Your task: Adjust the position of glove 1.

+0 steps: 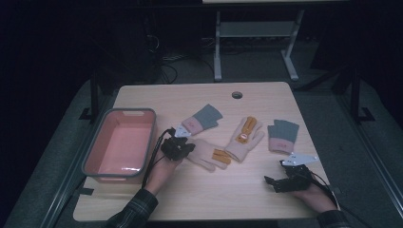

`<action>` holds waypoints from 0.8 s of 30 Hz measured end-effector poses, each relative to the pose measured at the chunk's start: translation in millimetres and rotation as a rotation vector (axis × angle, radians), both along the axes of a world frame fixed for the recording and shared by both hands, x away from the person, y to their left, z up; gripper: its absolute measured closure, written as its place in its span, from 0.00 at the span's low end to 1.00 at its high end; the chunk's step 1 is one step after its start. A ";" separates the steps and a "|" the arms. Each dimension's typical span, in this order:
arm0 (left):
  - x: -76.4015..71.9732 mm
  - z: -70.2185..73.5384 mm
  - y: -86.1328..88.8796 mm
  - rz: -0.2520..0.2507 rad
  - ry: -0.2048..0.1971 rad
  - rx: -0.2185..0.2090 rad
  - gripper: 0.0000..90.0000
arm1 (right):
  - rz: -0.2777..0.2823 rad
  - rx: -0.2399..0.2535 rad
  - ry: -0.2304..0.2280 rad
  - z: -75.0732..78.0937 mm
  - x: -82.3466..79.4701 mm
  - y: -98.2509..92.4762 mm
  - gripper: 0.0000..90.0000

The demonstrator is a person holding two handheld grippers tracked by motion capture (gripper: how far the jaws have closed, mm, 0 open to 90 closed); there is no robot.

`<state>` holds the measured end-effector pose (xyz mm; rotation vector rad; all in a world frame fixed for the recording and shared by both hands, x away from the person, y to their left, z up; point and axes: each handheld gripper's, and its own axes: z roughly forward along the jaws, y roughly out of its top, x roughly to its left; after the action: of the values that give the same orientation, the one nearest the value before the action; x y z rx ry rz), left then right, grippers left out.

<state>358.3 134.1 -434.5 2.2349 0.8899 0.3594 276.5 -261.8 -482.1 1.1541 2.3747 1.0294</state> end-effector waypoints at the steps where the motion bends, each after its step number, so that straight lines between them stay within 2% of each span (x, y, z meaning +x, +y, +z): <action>1: 4.0 0.6 -2.3 0.013 -0.002 0.003 0.99 | 0.000 0.000 0.000 0.0 0.0 0.0 0.11; 5: 22.8 3.9 -5.6 0.053 -0.008 0.008 0.99 | 0.000 0.000 0.001 0.1 0.0 0.0 0.11; 6: 32.3 3.2 -5.9 0.056 -0.005 0.011 0.99 | 0.000 0.001 0.000 0.0 0.0 -0.1 0.11; 10: 42.0 0.0 -6.2 0.058 -0.010 0.017 0.99 | 0.004 0.004 0.000 -0.1 -0.2 -0.4 0.11; 11: 48.7 -3.2 -6.7 0.062 0.007 0.018 0.99 | 0.004 0.004 0.001 0.0 -0.2 -0.4 0.11; 12: 48.7 -3.2 -6.7 0.062 0.007 0.018 0.99 | 0.004 0.004 0.001 0.0 -0.2 -0.4 0.11; 13: 53.5 -6.6 -7.5 0.061 0.005 0.044 0.99 | 0.004 0.004 0.000 0.0 -0.2 -0.4 0.12; 19: 59.2 -13.6 -5.1 0.075 0.013 0.081 0.99 | 0.004 0.004 0.000 -0.1 -0.2 -0.4 0.12; 20: 59.4 -15.6 -4.2 0.073 0.032 0.090 0.99 | 0.004 0.004 0.000 -0.1 -0.2 -0.4 0.11; 23: 58.3 -16.5 -4.0 0.069 0.036 0.096 0.99 | 0.004 0.004 0.000 -0.1 -0.2 -0.4 0.11; 24: 55.3 -16.4 -3.3 0.066 0.052 0.109 0.99 | 0.004 0.004 0.000 0.0 -0.2 -0.4 0.11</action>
<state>413.7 130.8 -450.8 2.3283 0.9952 0.3899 276.4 -262.2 -482.2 1.1513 2.3772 1.0356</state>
